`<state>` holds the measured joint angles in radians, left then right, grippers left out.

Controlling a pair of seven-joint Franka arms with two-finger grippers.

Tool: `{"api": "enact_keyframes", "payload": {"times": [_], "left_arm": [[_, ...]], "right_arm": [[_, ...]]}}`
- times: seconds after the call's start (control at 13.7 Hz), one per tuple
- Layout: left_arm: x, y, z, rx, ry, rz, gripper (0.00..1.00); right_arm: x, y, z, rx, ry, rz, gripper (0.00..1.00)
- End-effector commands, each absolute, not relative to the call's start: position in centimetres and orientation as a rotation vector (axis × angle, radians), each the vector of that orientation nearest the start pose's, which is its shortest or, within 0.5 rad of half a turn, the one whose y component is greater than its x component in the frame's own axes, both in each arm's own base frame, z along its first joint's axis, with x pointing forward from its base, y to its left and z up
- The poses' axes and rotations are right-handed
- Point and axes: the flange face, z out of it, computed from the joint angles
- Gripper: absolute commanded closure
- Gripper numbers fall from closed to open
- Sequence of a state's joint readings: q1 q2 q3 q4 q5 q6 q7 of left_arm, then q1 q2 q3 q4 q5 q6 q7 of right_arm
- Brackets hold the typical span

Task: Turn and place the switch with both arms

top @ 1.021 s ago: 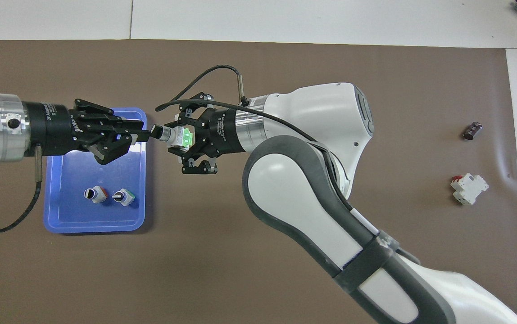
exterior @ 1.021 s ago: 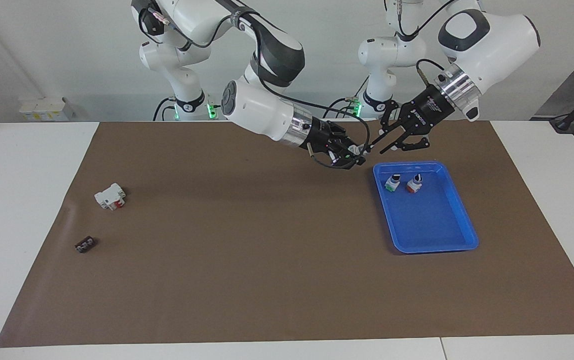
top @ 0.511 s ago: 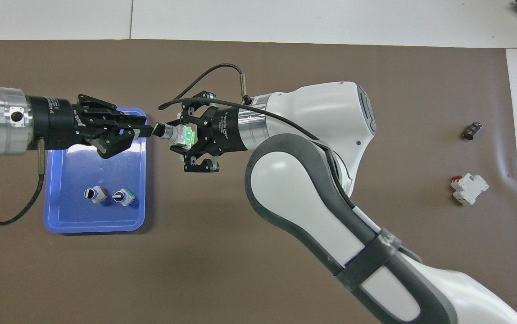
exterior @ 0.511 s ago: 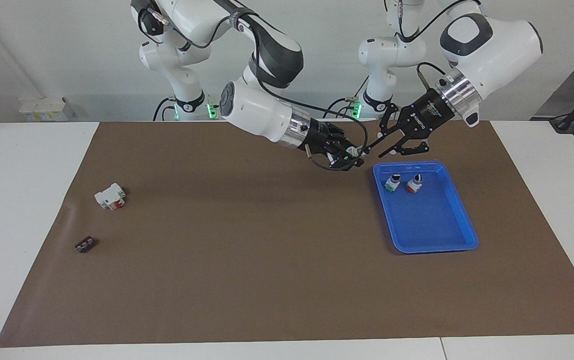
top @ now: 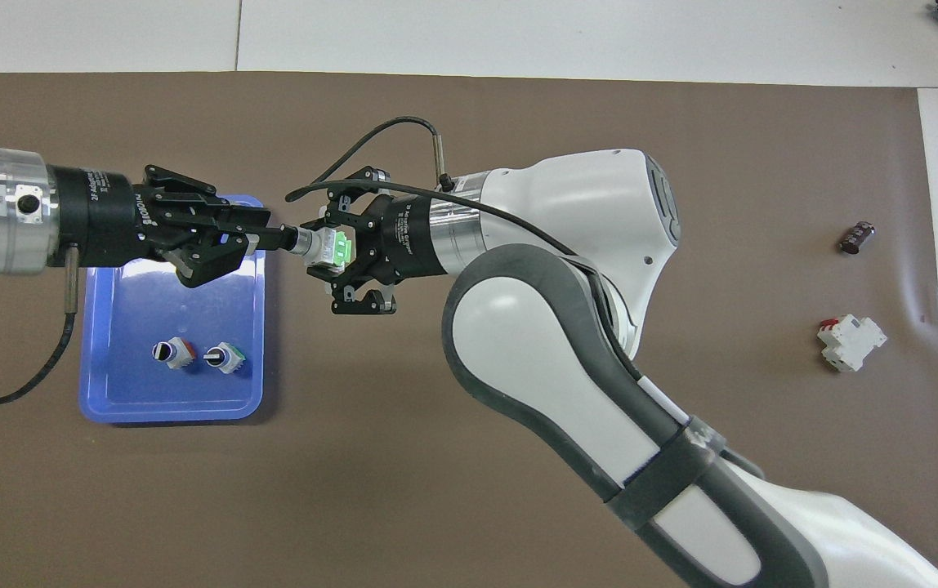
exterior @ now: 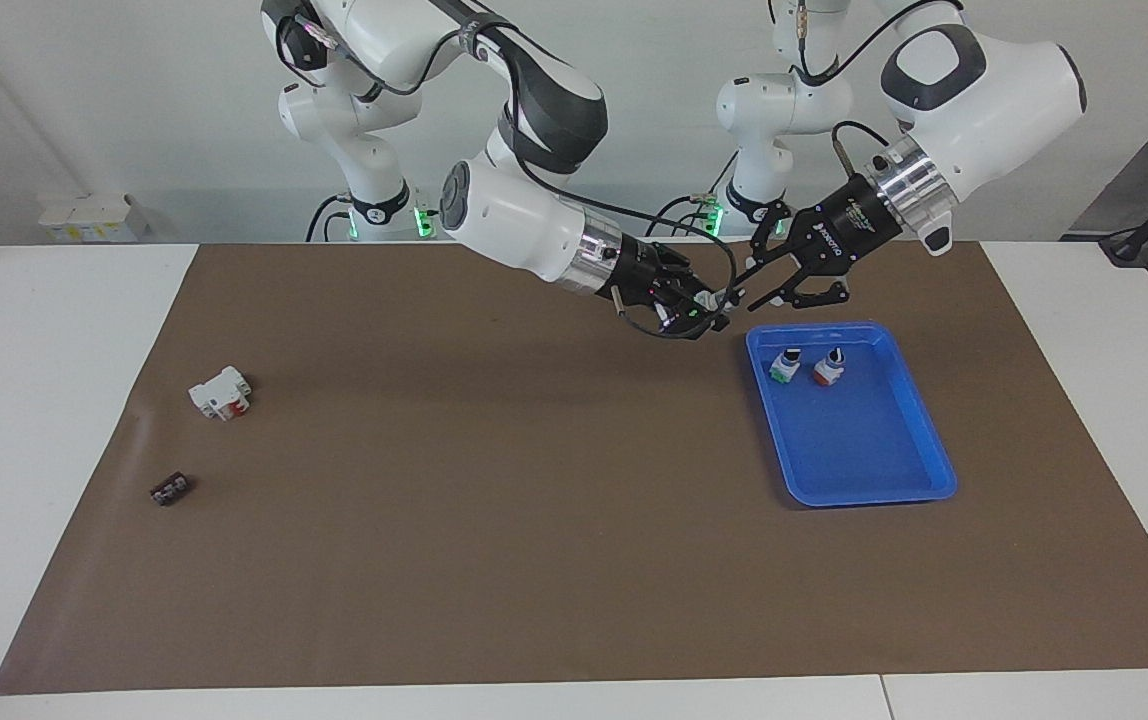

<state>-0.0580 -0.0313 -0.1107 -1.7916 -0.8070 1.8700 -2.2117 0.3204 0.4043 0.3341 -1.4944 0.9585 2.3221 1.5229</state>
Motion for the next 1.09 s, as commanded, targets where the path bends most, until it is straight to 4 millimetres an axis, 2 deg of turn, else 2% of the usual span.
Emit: {"api": "enact_keyframes", "payload": {"times": [0.0,0.36,0.8,1.02], "left_arm": [[55.1,-15.6,58.8,1.178,2.33,-0.975,0.65],[55.2,-15.7,59.0,1.237,2.282,-0.955,0.67],[55.4,-16.1,59.5,1.35,2.18,-0.926,1.0],[55.2,-16.7,59.4,1.433,2.106,-0.907,1.0]], "right_arm": [[57.8,41.0,51.1,-1.643,1.501,0.818,1.0],[57.9,40.9,51.0,-1.639,1.504,0.818,1.0],[57.8,40.9,51.1,-1.643,1.501,0.822,1.0],[57.9,40.8,51.1,-1.642,1.502,0.822,1.0]]}}
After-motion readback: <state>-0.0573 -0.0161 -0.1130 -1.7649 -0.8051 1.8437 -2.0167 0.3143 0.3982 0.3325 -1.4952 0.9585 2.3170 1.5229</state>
